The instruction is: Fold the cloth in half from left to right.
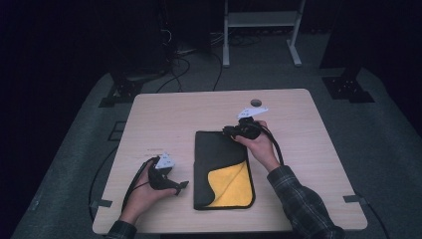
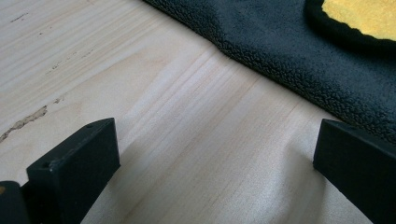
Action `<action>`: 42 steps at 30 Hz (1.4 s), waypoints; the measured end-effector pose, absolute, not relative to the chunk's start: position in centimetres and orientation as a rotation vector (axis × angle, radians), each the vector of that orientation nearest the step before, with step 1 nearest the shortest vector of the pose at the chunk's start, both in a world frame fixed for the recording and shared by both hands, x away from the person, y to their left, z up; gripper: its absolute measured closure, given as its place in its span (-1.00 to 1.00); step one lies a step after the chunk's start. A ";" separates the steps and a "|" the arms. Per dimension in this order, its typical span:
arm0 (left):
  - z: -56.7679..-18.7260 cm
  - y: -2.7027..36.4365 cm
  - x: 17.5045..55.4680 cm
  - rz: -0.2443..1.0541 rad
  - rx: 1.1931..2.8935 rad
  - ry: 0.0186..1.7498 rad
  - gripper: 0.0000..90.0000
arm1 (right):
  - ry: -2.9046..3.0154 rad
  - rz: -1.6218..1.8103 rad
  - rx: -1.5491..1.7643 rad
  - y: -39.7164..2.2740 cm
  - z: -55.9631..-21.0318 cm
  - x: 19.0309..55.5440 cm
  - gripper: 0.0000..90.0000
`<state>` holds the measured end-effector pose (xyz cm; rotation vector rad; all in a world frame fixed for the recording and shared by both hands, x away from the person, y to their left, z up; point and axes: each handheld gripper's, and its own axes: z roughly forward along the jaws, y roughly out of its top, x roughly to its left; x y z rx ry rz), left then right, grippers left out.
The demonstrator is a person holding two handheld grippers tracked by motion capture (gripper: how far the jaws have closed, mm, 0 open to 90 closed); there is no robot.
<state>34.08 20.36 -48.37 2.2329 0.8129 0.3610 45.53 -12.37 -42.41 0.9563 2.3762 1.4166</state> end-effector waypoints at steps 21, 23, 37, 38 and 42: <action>-48.4 20.4 34.1 0.361 2.233 0.813 -1.00 | 2.333 1.242 1.123 -15.2 -45.4 49.9 0.82; -48.4 20.4 34.1 0.361 2.233 0.813 -1.00 | 2.331 1.232 1.138 -15.4 -45.8 50.1 0.82; -48.4 20.4 34.1 0.362 2.233 0.813 -1.00 | 2.262 1.223 1.243 -17.0 -46.5 50.6 0.25; -48.4 20.4 34.1 0.362 2.233 0.813 -1.00 | 2.259 1.230 1.248 -17.3 -46.2 50.4 0.24; -48.4 20.4 34.1 0.362 2.233 0.813 -1.00 | 2.268 1.243 1.224 -18.2 -45.1 49.5 0.22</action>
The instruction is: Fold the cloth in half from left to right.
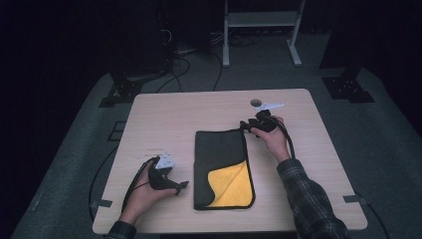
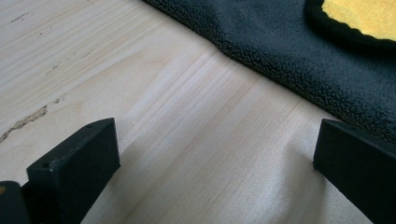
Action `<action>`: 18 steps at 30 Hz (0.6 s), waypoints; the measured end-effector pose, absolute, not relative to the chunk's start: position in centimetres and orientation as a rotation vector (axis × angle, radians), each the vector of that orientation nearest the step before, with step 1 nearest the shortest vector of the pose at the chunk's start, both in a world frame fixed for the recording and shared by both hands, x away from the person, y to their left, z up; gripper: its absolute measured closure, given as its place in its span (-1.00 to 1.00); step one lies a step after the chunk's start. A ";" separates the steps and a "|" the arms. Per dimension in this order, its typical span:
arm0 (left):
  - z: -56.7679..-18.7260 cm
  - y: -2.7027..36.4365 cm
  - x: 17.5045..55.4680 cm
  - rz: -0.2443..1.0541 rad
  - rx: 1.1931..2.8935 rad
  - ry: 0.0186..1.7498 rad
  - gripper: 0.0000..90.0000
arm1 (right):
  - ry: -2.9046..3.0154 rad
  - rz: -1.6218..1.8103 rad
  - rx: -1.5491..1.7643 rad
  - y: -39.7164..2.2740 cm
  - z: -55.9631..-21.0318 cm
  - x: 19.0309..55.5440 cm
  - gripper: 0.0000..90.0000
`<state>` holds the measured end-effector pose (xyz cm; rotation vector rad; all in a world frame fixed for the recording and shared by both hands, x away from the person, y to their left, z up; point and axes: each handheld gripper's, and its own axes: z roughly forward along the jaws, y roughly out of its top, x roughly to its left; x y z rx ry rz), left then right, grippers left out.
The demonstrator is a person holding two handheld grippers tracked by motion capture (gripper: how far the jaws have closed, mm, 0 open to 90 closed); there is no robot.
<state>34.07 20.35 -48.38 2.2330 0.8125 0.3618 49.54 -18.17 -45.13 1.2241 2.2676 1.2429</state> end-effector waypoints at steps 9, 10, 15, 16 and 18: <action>-48.4 20.3 34.1 0.363 2.233 0.817 -1.00 | 2.329 1.288 1.101 -17.8 -44.1 45.3 0.21; -48.4 20.3 34.1 0.363 2.233 0.817 -1.00 | 2.336 1.284 1.089 -17.6 -44.1 44.9 0.21; -48.4 20.3 34.1 0.364 2.233 0.817 -1.00 | 2.380 1.306 1.033 -16.7 -44.1 42.2 0.20; -48.4 20.3 34.1 0.364 2.233 0.817 -1.00 | 2.387 1.314 1.024 -16.5 -44.1 41.9 0.21; -48.4 20.3 34.0 0.364 2.233 0.818 -1.00 | 2.411 1.338 0.997 -15.9 -44.1 41.0 0.21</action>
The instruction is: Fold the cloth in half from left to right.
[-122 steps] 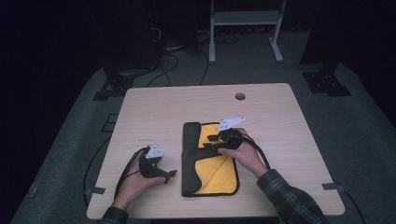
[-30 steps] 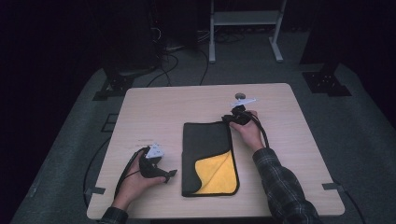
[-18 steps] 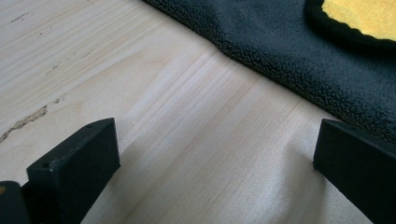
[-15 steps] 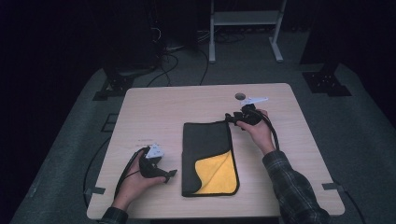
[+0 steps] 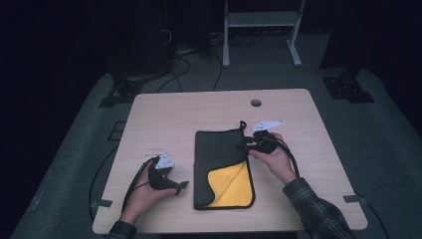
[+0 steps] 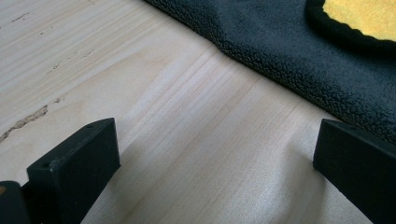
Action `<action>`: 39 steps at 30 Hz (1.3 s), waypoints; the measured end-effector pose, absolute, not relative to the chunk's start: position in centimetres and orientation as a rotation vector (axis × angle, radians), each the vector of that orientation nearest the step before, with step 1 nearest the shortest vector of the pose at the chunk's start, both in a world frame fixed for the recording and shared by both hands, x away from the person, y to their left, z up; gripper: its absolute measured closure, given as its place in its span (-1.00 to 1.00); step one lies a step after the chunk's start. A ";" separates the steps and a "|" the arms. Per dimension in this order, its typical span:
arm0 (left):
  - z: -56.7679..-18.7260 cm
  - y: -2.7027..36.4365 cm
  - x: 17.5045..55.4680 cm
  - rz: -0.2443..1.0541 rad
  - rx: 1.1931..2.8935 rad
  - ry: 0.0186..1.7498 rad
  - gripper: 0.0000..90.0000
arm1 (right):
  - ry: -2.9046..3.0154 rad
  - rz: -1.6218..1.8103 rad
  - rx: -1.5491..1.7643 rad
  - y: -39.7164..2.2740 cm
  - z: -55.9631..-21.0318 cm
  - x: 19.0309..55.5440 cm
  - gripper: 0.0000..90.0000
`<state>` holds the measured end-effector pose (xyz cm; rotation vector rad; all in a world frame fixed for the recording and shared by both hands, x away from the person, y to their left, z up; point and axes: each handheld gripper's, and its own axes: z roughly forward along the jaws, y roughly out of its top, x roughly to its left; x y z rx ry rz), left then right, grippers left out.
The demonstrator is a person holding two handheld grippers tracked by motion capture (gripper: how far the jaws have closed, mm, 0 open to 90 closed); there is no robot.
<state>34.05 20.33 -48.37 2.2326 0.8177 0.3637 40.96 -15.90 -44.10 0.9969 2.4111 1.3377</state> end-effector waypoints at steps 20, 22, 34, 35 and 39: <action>-48.4 20.3 34.1 0.365 2.229 0.826 -1.00 | 2.621 1.376 0.782 -6.7 -46.3 36.8 0.20; -48.4 20.3 34.1 0.365 2.229 0.825 -1.00 | 2.640 1.365 0.769 -6.2 -46.7 36.7 0.20; -48.4 20.3 34.1 0.367 2.233 0.821 -1.00 | 2.633 1.252 0.663 -5.2 -47.9 35.6 0.45; -48.4 20.3 34.1 0.367 2.233 0.821 -1.00 | 2.638 1.257 0.662 -5.2 -47.9 35.6 0.49; -48.4 20.3 34.1 0.367 2.233 0.821 -1.00 | 2.653 1.300 0.689 -5.4 -47.9 35.8 0.72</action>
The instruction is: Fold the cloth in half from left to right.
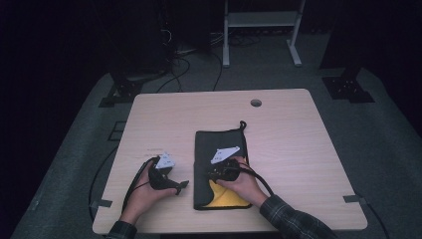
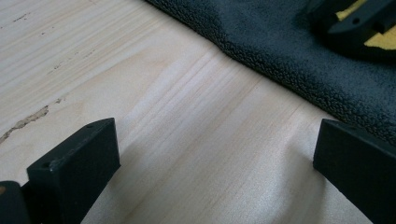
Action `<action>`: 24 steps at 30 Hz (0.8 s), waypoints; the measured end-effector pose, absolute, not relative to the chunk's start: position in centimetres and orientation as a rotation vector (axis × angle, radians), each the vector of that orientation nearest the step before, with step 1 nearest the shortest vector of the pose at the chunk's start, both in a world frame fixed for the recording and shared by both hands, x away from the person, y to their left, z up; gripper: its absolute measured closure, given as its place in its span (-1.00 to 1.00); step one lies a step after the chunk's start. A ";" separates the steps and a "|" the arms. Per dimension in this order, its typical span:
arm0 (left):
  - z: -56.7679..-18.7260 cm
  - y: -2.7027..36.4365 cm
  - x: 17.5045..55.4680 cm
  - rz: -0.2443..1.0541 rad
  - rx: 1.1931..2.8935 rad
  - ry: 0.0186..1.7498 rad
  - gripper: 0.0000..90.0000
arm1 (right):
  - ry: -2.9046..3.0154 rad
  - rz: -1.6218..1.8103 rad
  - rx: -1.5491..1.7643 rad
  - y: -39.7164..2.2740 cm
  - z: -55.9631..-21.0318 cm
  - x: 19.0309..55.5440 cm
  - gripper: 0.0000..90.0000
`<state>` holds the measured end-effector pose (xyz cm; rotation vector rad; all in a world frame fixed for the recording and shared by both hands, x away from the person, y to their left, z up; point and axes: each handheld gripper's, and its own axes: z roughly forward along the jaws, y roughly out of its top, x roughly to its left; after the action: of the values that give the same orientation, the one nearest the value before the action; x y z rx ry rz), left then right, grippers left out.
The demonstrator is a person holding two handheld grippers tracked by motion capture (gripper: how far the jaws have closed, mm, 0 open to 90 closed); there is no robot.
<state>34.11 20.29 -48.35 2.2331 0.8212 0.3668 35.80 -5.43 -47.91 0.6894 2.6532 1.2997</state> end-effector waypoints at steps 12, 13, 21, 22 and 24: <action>-48.4 20.3 34.1 0.365 2.232 0.824 -1.00 | 2.645 1.439 0.762 -7.0 -46.4 35.7 0.81; -48.4 20.3 34.1 0.365 2.232 0.824 -1.00 | 2.642 1.446 0.755 -7.3 -46.2 35.6 0.81; -48.4 20.3 34.1 0.366 2.232 0.824 -1.00 | 2.621 1.482 0.767 -9.7 -45.1 34.5 0.81; -48.4 20.3 34.1 0.366 2.232 0.823 -1.00 | 2.622 1.484 0.772 -10.0 -45.0 34.3 0.81; -48.4 20.3 34.1 0.366 2.233 0.823 -1.00 | 2.624 1.494 0.783 -10.7 -44.9 33.8 0.81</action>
<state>34.09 20.28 -48.35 2.2326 0.8231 0.3659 33.79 -10.67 -44.91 0.7834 2.6243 1.4940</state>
